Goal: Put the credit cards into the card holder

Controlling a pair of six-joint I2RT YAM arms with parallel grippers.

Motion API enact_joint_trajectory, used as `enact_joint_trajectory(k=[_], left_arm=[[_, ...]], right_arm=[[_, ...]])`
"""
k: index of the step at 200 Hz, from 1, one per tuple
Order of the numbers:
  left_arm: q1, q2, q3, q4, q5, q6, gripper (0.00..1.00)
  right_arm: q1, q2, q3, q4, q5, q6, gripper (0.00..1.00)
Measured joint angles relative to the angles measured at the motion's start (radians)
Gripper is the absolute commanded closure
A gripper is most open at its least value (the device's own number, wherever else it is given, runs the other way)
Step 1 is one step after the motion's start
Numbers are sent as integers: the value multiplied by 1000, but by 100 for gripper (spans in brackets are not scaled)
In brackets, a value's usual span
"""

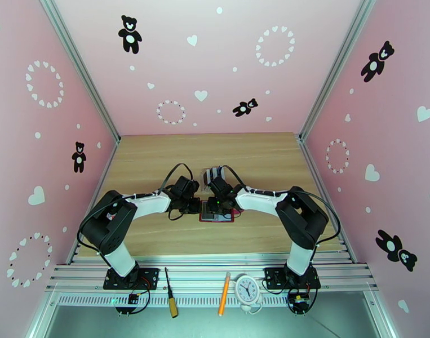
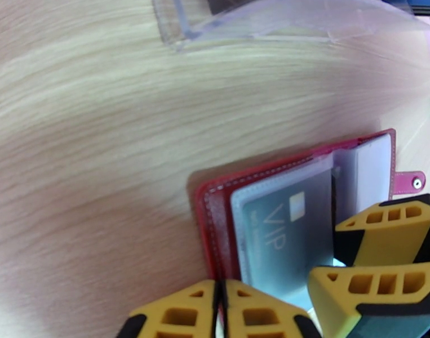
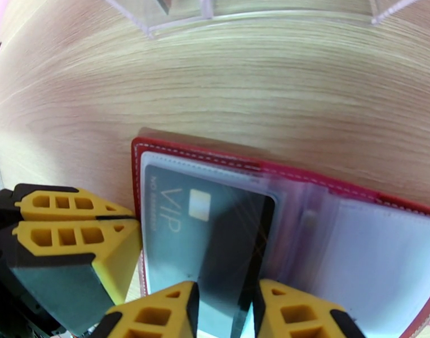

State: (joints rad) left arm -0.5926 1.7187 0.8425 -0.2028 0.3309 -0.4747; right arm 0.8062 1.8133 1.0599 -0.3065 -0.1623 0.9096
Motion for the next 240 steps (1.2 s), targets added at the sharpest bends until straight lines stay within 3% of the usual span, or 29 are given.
enact_joint_trajectory(k=[111, 175, 240], left_arm=[[12, -18, -2, -18, -63, 3, 83], [36, -56, -19, -16, -108, 1, 72], [35, -124, -74, -10, -93, 3, 72]], right_arm=[[19, -19, 0, -4, 23, 6, 64], [16, -105, 0, -32, 70, 3, 64], [-30, -210, -46, -76, 115, -32, 62]])
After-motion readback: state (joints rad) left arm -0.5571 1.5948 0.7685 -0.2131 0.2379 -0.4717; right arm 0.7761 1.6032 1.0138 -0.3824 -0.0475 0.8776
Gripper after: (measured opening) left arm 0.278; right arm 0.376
